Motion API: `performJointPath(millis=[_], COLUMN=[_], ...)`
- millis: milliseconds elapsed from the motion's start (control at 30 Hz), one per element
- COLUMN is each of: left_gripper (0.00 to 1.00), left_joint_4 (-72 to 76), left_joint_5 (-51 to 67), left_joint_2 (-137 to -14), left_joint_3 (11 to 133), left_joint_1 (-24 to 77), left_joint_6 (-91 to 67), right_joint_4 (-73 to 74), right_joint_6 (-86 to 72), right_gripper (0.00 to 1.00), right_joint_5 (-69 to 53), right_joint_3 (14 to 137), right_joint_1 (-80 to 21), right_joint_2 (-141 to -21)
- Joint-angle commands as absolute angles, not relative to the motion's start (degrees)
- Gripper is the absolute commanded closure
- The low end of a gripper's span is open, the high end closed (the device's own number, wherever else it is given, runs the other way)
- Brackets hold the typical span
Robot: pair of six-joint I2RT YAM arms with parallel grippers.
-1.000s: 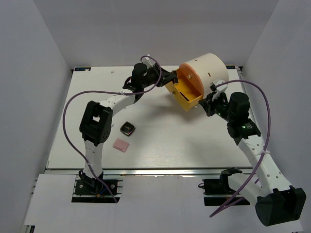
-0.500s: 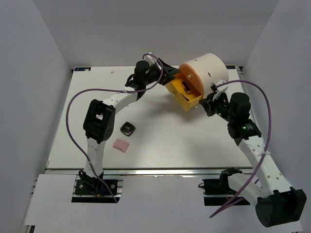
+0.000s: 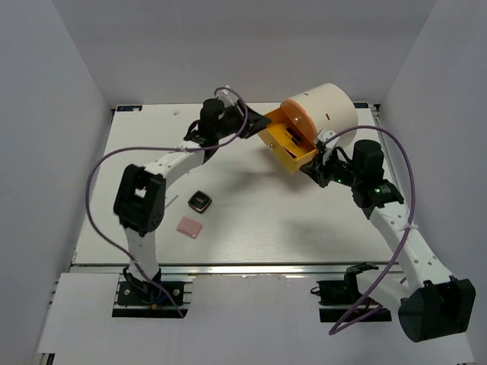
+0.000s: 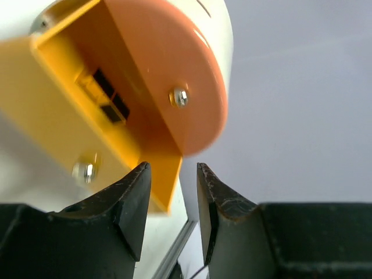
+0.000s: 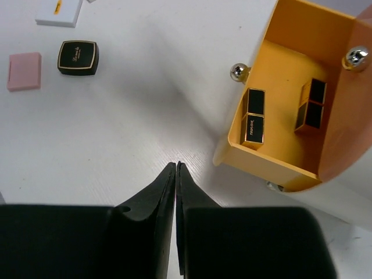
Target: Organize the makeup
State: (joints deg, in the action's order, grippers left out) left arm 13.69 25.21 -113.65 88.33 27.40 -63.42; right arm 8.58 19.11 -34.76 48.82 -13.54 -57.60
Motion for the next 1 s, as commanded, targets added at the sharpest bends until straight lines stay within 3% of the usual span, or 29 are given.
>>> performJointPath(millis=[0, 133, 233, 600, 967], left_gripper=[0.53, 0.45, 0.34, 0.05, 0.02], left_joint_4=[16.08, 11.61, 6.26, 4.92, 3.16], left_joint_5=[24.09, 20.31, 17.41, 8.44, 5.54], left_joint_2=[-99.87, -87.75, -81.68, -64.17, -57.48], left_joint_3=[79.39, 67.62, 63.12, 44.05, 37.62], left_joint_1=[25.40, 24.35, 24.26, 24.26, 24.26], left_joint_6=[-59.51, -54.68, -51.25, -50.18, -50.71], right_joint_4=[11.59, 13.36, 12.66, 7.74, 4.31], right_joint_6=[21.27, 21.97, 22.59, 21.10, 22.05], right_gripper=[0.92, 0.96, 0.98, 1.00, 0.98], right_joint_5=[-37.18, -31.49, -25.17, 1.21, 24.50], right_joint_3=[55.26, 58.18, 59.32, 64.51, 70.48], right_joint_1=[-14.41, -18.09, -22.75, -34.80, -38.06], right_joint_2=[-61.95, -67.14, -69.86, -81.54, -93.85])
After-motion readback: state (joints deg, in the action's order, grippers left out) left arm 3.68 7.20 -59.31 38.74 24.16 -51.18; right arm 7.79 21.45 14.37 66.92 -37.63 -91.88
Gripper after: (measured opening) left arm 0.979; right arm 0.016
